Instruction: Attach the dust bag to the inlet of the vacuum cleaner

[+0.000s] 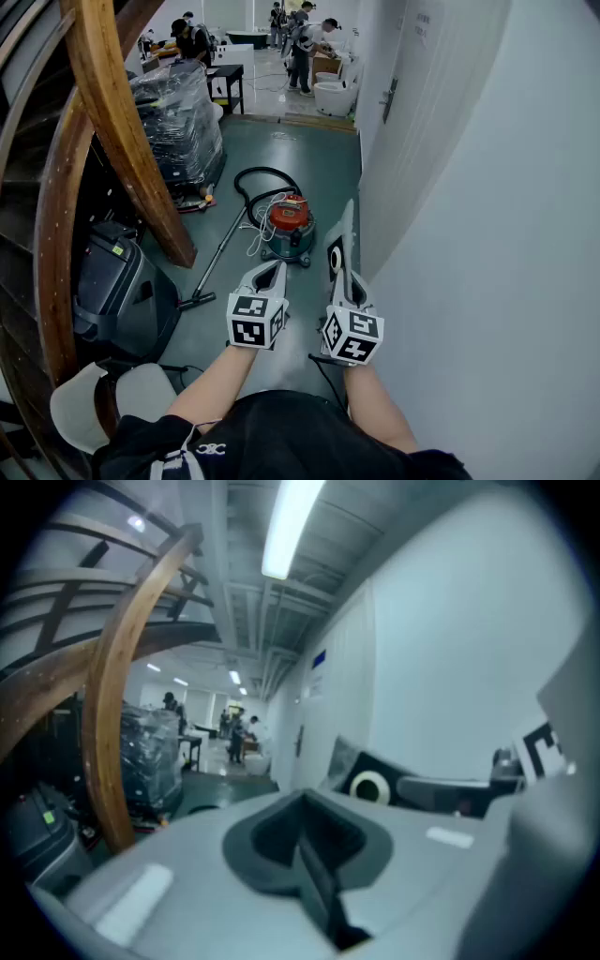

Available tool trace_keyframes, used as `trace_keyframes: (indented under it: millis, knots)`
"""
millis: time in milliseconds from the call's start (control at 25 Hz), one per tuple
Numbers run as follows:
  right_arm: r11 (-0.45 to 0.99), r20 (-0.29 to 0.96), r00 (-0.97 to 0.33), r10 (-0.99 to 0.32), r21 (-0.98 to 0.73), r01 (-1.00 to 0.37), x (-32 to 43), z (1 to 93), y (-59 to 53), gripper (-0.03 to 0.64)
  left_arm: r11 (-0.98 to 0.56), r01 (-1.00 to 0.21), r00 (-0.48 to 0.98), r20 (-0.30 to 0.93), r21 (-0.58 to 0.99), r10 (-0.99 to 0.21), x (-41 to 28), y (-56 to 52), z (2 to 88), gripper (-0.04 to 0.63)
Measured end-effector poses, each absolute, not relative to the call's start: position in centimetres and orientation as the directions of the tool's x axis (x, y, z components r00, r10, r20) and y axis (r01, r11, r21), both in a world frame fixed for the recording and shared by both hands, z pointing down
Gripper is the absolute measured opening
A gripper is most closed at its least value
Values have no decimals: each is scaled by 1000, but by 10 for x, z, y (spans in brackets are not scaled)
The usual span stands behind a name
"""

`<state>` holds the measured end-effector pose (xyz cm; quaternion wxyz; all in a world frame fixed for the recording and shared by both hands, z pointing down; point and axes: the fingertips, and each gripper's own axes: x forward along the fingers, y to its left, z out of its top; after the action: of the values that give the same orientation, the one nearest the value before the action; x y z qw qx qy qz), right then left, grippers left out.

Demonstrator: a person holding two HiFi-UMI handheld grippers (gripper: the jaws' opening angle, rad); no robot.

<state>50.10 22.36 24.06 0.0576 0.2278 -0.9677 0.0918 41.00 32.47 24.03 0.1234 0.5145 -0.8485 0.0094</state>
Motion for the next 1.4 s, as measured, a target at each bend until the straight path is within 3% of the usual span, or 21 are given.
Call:
trace_keyframes:
  millis: [840, 1400]
  knots:
    - [890, 177, -910, -374, -208, -406, 502, 258, 200, 14, 484, -868, -449, 235, 114, -862, 423, 295, 253, -3]
    - [887, 194, -902, -386, -190, -421, 419, 271, 171, 14, 490, -858, -453, 222, 155, -863, 338, 273, 271, -2]
